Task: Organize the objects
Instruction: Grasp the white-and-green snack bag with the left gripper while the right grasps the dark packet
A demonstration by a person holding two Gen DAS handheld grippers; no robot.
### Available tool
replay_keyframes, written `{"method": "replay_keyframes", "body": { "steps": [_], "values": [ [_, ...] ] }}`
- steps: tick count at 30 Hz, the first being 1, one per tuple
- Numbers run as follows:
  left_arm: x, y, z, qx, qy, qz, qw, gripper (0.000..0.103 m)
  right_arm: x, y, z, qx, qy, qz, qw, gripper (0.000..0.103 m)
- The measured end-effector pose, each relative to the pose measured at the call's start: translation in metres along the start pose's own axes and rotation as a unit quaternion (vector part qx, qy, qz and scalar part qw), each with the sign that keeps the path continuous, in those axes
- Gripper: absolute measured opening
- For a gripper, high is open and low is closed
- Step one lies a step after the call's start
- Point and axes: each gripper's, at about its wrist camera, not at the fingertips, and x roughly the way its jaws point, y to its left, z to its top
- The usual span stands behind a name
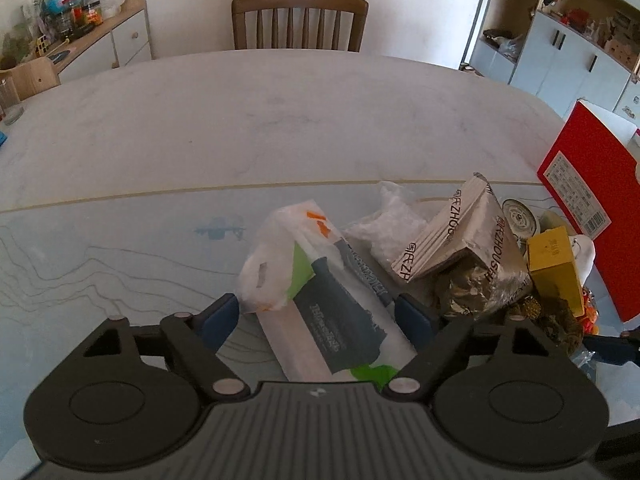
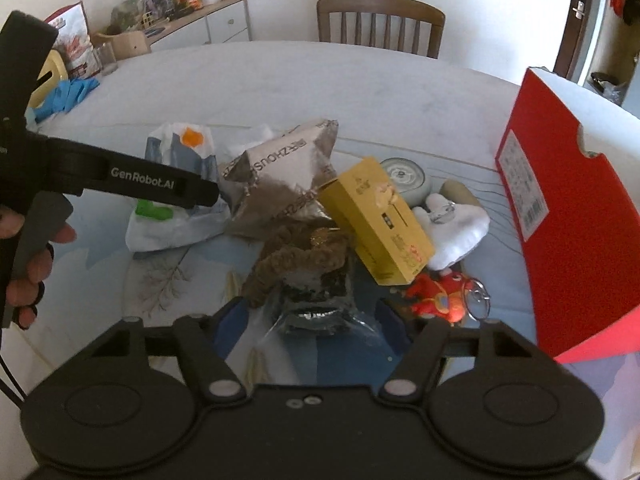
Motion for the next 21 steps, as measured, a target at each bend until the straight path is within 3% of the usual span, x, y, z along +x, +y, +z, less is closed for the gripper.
{"method": "replay_keyframes", "body": {
  "steps": [8,15,21],
  "values": [
    [-0.001,-0.002,-0.001,0.015,0.003,-0.004,0.9999,0.066,0.005,-0.003,-0.002,0.002,0.006,-0.002,1.000,0.053],
    [-0.005,-0.004,-0.004,0.026,0.000,-0.005,0.9996,0.049,0.001,-0.004,-0.004,-0.001,0.002,-0.001,1.000,0.032],
    [-0.013,-0.003,-0.005,0.026,0.000,-0.009,0.9996,0.035,-0.006,-0.004,-0.006,-0.003,-0.004,-0.003,1.000,0.027]
  ]
}}
